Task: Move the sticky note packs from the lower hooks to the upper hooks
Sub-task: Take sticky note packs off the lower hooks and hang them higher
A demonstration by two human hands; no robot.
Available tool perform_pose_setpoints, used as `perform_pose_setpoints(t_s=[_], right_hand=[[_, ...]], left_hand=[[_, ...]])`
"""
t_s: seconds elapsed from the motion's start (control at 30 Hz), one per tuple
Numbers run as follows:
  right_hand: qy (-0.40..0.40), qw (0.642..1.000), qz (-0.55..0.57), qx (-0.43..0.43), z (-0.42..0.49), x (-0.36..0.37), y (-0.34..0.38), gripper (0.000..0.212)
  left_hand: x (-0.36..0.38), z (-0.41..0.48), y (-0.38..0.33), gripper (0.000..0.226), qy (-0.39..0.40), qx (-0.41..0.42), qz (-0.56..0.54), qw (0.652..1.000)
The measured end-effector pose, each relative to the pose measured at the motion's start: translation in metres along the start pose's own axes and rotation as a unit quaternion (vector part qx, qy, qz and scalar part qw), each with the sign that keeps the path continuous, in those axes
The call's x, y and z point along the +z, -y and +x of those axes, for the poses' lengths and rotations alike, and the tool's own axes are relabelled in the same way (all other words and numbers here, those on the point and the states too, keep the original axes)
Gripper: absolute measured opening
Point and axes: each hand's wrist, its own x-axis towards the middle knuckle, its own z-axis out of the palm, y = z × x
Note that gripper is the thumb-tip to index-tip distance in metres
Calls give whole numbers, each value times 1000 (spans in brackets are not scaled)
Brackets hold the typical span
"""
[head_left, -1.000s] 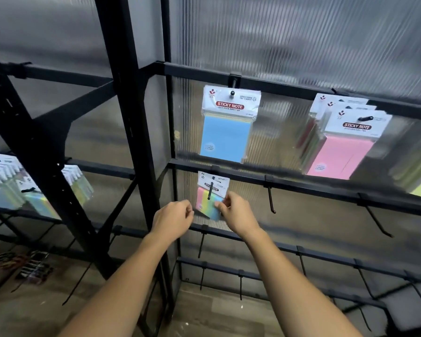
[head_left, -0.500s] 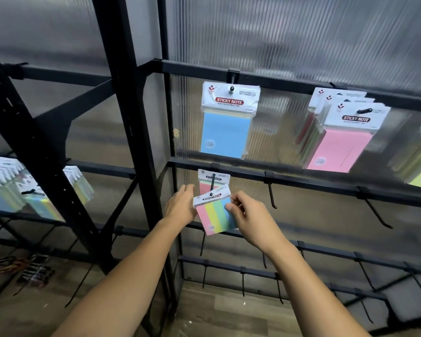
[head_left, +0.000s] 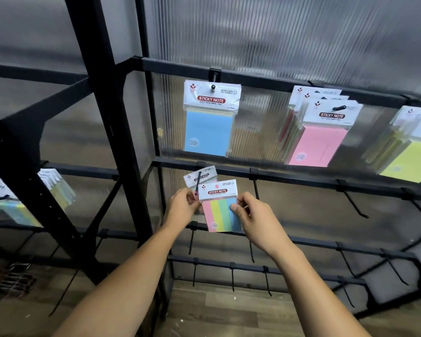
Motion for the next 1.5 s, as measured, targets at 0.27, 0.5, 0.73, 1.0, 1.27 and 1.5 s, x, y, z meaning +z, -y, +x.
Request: perform_pose_setpoints(t_s=[0.27,0.5,0.73,1.0,1.27,1.5], right_hand=[[2,1000,3,6,-17,-6,1,11],[-8,1000,10,-21,-41,-24,1,12],[-5,999,37,-29,-74,-59,-19,14],[-27,998,54,-21,-130,-127,-74,15],[-107,993,56,-13,-174,-203,-126,11],[-178,982,70,7,-187,-257,-152,10]], left_hand=[[-9,-25,-5,15,-14,20,-46,999],[-19,-70,-26,29,-37,-4,-42,998],[-19,-130,-56,30,-76,-4,-43,996],[38,-192,-126,19,-49,37,-41,997],[114,-225,-199,9,18,100,-58,993],[155,-216,-243,14,76,135,-58,986]])
